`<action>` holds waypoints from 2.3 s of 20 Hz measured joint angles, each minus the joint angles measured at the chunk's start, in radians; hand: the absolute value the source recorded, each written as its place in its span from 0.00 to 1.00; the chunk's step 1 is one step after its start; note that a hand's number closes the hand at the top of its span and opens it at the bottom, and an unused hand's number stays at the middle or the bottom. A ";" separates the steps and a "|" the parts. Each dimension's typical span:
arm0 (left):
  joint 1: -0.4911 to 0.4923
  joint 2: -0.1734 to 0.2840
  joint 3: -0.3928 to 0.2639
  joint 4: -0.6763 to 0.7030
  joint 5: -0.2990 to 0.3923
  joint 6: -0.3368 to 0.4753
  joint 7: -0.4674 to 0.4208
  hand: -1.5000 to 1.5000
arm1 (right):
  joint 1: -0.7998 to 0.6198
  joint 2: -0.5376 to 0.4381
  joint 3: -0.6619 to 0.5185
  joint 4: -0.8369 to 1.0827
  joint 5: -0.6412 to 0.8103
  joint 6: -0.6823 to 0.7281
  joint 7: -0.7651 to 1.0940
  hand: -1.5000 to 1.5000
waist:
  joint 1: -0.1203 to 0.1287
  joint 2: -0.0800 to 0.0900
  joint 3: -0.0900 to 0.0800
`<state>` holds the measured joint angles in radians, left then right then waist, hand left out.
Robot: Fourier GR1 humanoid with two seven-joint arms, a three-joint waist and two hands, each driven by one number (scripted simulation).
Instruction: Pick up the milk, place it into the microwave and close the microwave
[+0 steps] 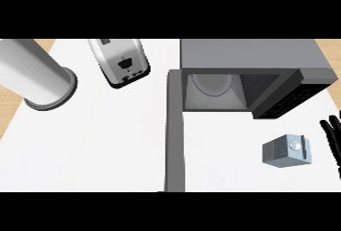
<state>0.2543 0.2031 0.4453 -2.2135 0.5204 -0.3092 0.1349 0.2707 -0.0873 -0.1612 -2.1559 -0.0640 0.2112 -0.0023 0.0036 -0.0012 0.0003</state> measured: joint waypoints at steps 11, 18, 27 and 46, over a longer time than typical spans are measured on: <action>0.034 -0.009 0.075 -0.020 0.058 -0.063 0.027 0.00 | -0.039 -0.007 -0.109 0.299 0.043 -0.004 -0.179 0.00 | 0.000 0.001 0.000; 0.058 -0.042 0.116 -0.002 0.069 -0.128 0.005 0.00 | -0.051 -0.024 -0.159 0.503 0.075 0.006 -0.335 0.00 | 0.000 0.001 0.000; 0.040 -0.049 0.145 -0.002 0.084 -0.150 0.034 0.00 | -0.140 -0.080 -0.200 0.829 0.103 0.042 -0.544 0.00 | 0.002 0.001 0.000; 0.036 -0.071 0.224 0.005 0.133 -0.223 0.070 0.00 | -0.404 -0.180 -0.207 1.467 0.209 -0.046 -0.918 1.00 | 0.005 0.002 0.000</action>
<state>0.2904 0.1319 0.6690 -2.2080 0.6535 -0.5327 0.2046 -0.1333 -0.2675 -0.3685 -0.6892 0.1450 0.1650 -0.9200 0.0089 0.0008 0.0006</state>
